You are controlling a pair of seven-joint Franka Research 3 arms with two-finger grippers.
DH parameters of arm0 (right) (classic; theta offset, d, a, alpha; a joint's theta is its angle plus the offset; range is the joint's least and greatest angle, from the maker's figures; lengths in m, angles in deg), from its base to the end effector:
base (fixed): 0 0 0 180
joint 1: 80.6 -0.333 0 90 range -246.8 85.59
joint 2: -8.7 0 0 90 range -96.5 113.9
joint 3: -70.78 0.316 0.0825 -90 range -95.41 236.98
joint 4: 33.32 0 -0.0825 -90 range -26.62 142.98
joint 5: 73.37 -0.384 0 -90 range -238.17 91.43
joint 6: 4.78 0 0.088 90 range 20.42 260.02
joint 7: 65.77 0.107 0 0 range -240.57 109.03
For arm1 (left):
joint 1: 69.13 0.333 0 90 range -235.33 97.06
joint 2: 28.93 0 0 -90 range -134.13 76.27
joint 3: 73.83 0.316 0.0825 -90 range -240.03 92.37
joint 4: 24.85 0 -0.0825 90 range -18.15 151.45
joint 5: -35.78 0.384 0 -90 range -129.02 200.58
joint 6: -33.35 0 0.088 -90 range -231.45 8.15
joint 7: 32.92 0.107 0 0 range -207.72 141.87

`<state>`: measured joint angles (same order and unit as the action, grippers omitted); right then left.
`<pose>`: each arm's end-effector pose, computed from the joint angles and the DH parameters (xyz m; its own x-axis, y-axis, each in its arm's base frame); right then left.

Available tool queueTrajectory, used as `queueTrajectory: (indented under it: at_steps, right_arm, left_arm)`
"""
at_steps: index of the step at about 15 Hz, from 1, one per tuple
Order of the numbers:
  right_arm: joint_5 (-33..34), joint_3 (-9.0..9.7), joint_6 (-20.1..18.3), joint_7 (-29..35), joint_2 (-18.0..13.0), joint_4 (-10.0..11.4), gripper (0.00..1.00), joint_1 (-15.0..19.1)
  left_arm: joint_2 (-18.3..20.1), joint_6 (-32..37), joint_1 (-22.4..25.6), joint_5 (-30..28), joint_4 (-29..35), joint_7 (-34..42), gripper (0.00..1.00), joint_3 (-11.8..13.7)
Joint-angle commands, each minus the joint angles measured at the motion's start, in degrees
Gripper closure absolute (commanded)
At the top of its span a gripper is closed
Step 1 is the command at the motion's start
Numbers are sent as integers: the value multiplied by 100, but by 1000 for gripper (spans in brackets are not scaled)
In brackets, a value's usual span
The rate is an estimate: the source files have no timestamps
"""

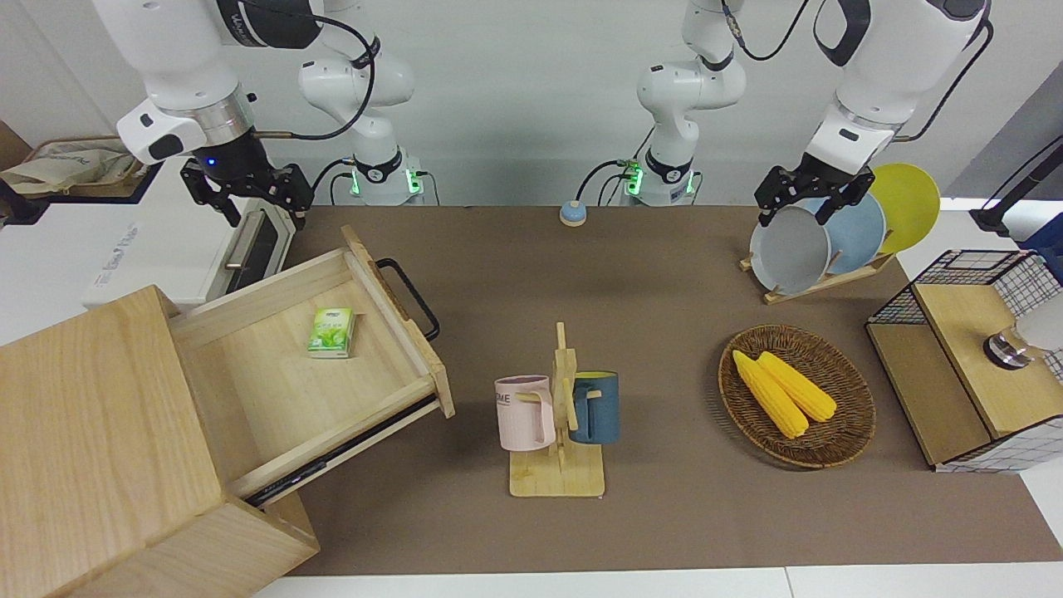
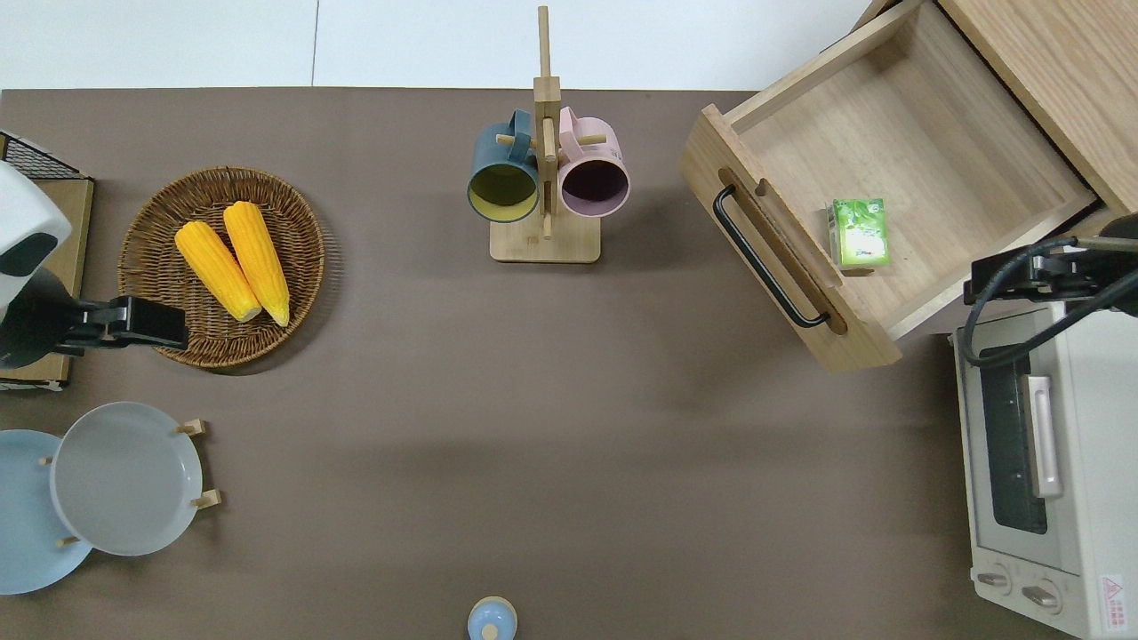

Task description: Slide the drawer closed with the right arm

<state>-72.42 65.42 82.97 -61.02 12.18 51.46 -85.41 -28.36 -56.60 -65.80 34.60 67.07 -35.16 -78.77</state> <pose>0.5698 -0.0055 0.6299 0.9957 -0.0929 -0.0068 -0.0927 -0.9954 0.0229 0.5503 -0.0179 0.6141 0.9996 0.0110 -0.0252 0.0115 -0.9998 0.0188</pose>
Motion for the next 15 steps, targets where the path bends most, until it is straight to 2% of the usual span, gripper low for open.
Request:
queueTrajectory:
  at_steps: [1,8,10,11,13,14,15]
  right_arm:
    - [63,44,-135,-151,-6,-93,13,15]
    - [54,44,-136,-150,-6,-93,15,6]
    - [36,44,-144,-159,-6,-93,42,15]
    - [28,44,-144,-168,-6,-93,202,15]
    - [19,44,-197,-168,-6,-93,595,15]
    - [36,44,-223,-168,-6,-102,862,15]
    - [36,44,-232,-168,-6,-102,999,15]
  left_arm:
    - [57,65,-35,65,28,39,2,28]
    - [57,74,-26,65,28,39,2,20]
    - [57,74,-35,65,28,39,2,28]
    - [57,65,-35,65,28,39,5,28]
    - [57,74,-35,65,28,39,5,28]
    - [57,74,-26,65,28,39,5,28]
    - [57,65,-26,65,28,39,2,28]
